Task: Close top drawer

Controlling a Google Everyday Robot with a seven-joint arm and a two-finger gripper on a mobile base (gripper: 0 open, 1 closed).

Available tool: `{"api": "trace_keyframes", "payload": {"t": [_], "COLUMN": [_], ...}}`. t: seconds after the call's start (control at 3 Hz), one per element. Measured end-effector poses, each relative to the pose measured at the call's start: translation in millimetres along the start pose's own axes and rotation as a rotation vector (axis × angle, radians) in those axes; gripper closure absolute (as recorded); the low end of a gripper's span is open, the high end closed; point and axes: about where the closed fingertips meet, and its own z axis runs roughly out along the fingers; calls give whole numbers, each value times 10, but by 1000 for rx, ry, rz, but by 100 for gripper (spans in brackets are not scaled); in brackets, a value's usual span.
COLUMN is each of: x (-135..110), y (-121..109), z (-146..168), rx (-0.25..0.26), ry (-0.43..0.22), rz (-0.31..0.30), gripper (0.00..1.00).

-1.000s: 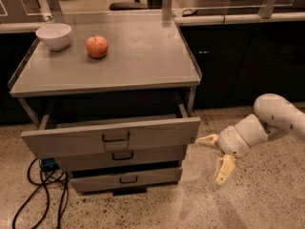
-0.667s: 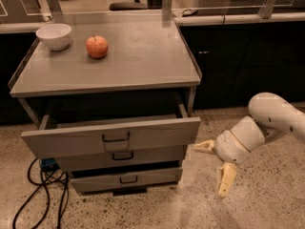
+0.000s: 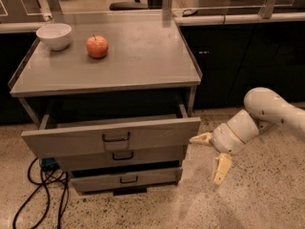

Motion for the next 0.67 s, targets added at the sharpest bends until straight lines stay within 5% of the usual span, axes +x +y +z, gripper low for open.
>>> {"api": "trace_keyframes", "payload": {"t": [0.33,0.67], "x": [92,152], "y": [-518,-703], "z": [-201,-291], "rx": [90,122], "ry": [-15,-31], "rz": [9,23], "gripper": [0,0]}}
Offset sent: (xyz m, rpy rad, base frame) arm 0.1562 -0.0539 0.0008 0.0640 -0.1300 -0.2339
